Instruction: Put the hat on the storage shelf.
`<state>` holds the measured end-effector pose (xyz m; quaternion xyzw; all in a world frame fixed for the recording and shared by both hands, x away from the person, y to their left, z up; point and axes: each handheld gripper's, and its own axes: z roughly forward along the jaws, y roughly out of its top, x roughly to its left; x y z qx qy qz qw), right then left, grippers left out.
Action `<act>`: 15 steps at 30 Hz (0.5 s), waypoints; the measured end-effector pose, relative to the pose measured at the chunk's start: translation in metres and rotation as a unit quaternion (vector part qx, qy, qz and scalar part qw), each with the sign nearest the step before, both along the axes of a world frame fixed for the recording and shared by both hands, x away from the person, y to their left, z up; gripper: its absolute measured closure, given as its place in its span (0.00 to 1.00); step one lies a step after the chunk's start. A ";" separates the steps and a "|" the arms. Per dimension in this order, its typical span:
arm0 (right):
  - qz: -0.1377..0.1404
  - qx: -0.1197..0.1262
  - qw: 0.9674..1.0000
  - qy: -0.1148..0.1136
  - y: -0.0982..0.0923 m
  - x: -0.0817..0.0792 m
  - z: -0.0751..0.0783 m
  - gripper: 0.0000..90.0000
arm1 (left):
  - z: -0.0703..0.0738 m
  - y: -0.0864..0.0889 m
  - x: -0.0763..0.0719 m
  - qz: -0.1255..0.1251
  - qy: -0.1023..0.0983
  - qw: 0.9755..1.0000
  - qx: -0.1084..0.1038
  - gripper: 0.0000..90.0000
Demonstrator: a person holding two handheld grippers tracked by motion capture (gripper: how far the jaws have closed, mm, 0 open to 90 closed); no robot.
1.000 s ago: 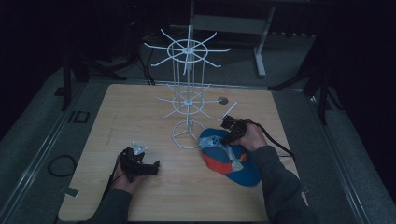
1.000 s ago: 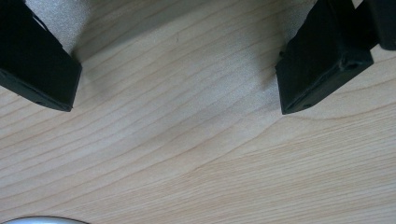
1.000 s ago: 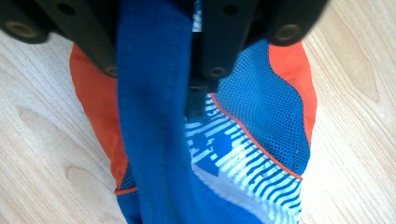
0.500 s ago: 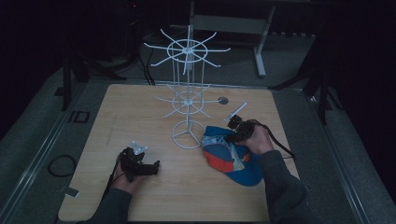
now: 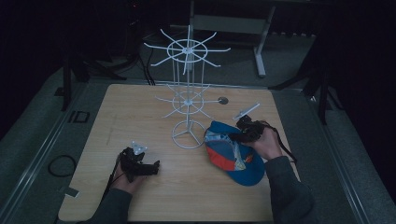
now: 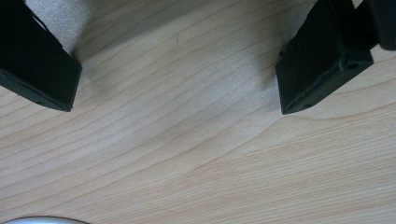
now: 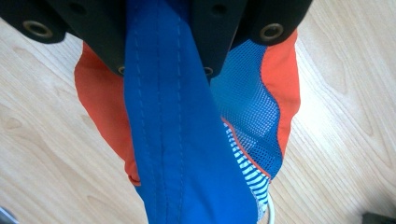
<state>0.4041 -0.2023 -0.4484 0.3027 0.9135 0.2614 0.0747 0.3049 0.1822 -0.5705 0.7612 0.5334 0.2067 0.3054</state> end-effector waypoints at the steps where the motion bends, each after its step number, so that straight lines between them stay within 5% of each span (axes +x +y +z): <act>1: -0.004 0.004 1.000 -0.003 -0.002 -0.002 0.002 0.98 | 0.000 0.000 0.000 -0.001 0.000 1.000 0.000 0.00; 15: -0.016 0.045 0.998 -0.040 -0.014 -0.019 0.020 0.98 | 0.000 0.000 0.000 0.001 -0.001 1.000 -0.001 0.00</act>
